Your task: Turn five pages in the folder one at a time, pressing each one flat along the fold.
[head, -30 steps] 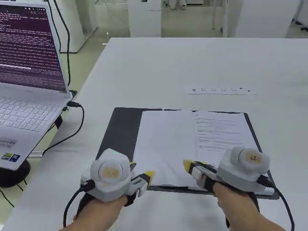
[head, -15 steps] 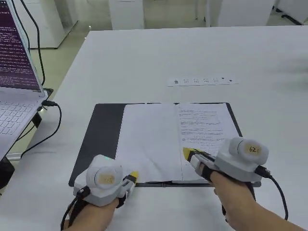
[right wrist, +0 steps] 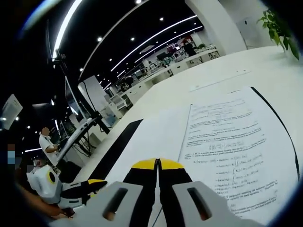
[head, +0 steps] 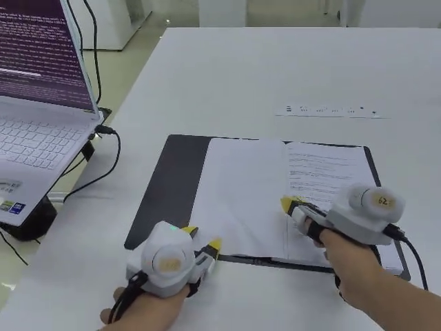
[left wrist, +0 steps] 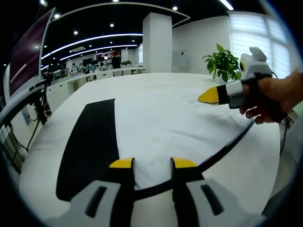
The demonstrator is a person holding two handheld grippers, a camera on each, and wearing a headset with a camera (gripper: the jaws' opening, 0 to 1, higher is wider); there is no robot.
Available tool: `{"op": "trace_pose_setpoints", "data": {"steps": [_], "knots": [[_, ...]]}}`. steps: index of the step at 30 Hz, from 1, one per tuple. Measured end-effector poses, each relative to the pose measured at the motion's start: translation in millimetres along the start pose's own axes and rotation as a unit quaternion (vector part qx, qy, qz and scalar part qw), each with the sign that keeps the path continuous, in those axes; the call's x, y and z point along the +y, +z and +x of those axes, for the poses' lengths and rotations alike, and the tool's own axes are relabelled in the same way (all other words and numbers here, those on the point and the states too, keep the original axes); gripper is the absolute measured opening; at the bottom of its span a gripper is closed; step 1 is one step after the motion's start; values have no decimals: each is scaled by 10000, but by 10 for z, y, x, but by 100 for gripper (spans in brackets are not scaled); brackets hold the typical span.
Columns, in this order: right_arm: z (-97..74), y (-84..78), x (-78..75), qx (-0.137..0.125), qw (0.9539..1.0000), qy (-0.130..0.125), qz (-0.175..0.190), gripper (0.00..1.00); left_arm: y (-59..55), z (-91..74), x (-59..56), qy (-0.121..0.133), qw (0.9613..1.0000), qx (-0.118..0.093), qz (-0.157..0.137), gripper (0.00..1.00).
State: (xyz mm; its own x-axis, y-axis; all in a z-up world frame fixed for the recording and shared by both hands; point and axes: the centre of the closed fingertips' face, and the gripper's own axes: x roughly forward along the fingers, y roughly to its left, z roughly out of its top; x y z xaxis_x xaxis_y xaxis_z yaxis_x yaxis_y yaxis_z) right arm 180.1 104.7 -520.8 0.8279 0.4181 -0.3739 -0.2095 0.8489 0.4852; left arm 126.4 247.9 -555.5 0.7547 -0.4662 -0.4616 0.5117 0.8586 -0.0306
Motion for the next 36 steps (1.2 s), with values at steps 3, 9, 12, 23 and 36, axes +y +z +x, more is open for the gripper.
{"op": "trace_pose_setpoints", "data": {"steps": [3, 9, 12, 23, 36], "knots": [[117, 12, -74, 39, 10000, -75, -14, 0, -2, 3, 3, -1, 10000, -24, 2, 29], [265, 29, -156, 80, 9997, -113, 208, 0, 2, -1, -2, -2, 10000, -55, 10, 29], [329, 28, -190, 95, 9995, -157, 252, 0, 3, 1, -1, -3, 10000, -66, 11, 29], [542, 238, -256, -69, 9987, -219, 449, 0, -5, 9, 8, 22, 10000, -73, -25, 29], [722, 446, -340, -106, 9980, -400, 470, 0, -13, 13, 11, 22, 10000, -82, -34, 29]]}}
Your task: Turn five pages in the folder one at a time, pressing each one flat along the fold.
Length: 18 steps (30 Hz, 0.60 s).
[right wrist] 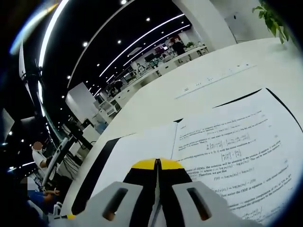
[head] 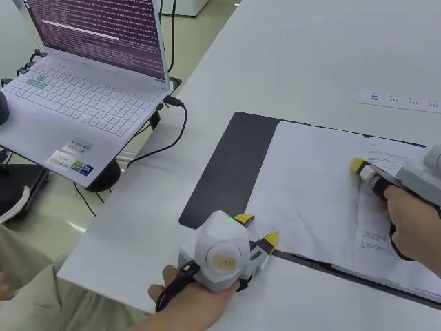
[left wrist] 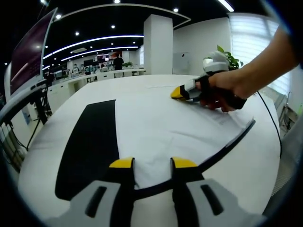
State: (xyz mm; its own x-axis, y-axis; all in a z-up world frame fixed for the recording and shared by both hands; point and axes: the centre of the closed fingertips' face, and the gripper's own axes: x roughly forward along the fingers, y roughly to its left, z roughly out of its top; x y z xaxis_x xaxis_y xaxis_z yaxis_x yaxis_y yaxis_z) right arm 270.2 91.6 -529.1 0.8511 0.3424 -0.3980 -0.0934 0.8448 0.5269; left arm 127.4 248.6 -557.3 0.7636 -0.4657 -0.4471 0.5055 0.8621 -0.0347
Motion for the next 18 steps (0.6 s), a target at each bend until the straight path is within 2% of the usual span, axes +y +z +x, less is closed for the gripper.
{"op": "trace_pose_setpoints", "data": {"steps": [11, 15, 18], "knots": [[232, 174, -88, 24, 9997, -104, -200, 0, -5, 3, 2, -1, 10000, -8, -1, 29], [353, 263, -148, 32, 9995, -147, -280, 0, -3, 1, 0, 1, 10000, -15, -9, 29], [492, 340, -253, 9, 9994, -172, -287, 0, -2, 0, 0, 1, 10000, -18, -13, 29]]}}
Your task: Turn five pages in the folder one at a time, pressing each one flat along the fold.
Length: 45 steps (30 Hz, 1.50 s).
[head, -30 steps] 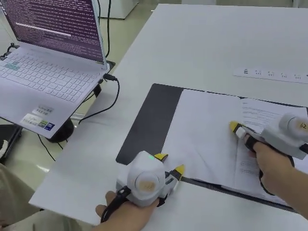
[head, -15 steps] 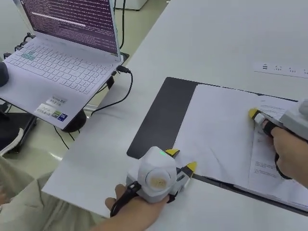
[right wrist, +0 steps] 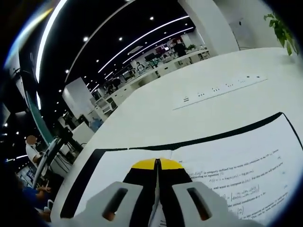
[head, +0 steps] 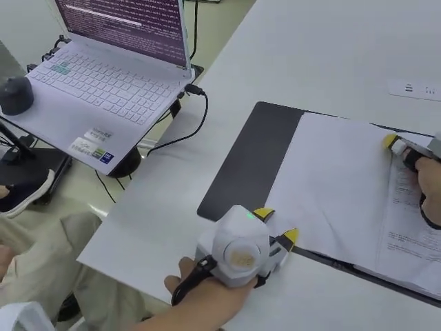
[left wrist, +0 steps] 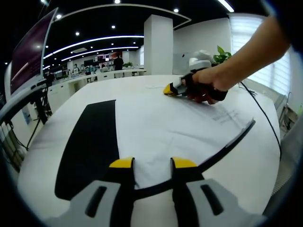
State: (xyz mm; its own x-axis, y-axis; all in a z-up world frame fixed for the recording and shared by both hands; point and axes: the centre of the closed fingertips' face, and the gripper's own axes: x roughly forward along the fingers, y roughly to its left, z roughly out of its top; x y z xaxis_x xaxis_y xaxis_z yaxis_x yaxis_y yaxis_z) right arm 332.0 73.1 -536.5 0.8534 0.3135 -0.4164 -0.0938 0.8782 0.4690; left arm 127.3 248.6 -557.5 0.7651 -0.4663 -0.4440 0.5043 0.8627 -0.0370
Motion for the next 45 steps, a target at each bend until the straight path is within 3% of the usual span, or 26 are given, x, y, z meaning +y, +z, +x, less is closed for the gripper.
{"op": "trace_pose_setpoints", "data": {"steps": [7, 15, 27, 37, 45], "knots": [[213, 99, -171, -3, 10000, -44, -14, 0, 4, -3, -3, 4, 10000, -9, -21, 29], [206, 48, -199, 71, 10000, 17, -66, 0, 3, -4, -4, 6, 10000, -18, -40, 29], [-68, -159, -73, 122, 9997, 181, -138, 0, 4, -4, -5, 9, 10000, -33, -64, 29], [-522, -355, 223, 199, 9994, 284, -8, 0, 5, -4, -2, 15, 9999, -58, -104, 29], [-754, -465, 326, 244, 9990, 337, 157, 0, 7, -8, -2, 15, 9999, -65, -96, 29]]}}
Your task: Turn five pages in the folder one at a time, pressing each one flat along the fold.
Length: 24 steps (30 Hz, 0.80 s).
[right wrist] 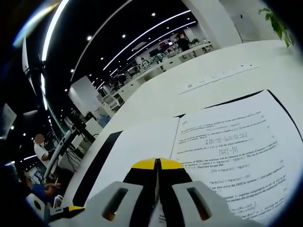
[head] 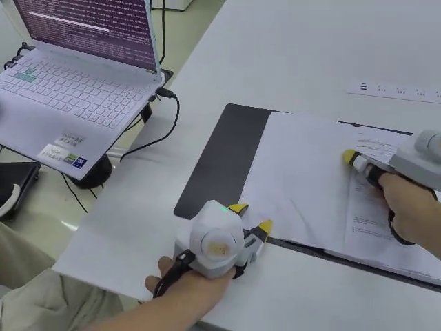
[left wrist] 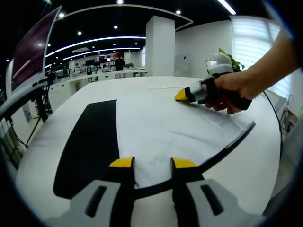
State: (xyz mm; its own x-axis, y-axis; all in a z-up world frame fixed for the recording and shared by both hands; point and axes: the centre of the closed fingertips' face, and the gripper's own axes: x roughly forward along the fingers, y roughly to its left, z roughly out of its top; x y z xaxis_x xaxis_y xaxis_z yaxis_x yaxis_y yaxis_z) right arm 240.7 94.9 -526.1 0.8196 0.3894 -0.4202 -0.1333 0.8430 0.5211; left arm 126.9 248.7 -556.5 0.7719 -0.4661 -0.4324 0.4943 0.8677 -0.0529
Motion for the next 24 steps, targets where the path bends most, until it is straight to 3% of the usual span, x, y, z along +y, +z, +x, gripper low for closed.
{"op": "trace_pose_setpoints", "data": {"steps": [8, 24], "knots": [[-145, -130, 43, 46, 9999, 52, 75, 0, 1, 1, 2, 0, 10000, -1, 5, 29], [-272, -273, 47, 91, 9998, 54, 174, 0, 9, -7, -4, 4, 10000, 6, -20, 29]]}}
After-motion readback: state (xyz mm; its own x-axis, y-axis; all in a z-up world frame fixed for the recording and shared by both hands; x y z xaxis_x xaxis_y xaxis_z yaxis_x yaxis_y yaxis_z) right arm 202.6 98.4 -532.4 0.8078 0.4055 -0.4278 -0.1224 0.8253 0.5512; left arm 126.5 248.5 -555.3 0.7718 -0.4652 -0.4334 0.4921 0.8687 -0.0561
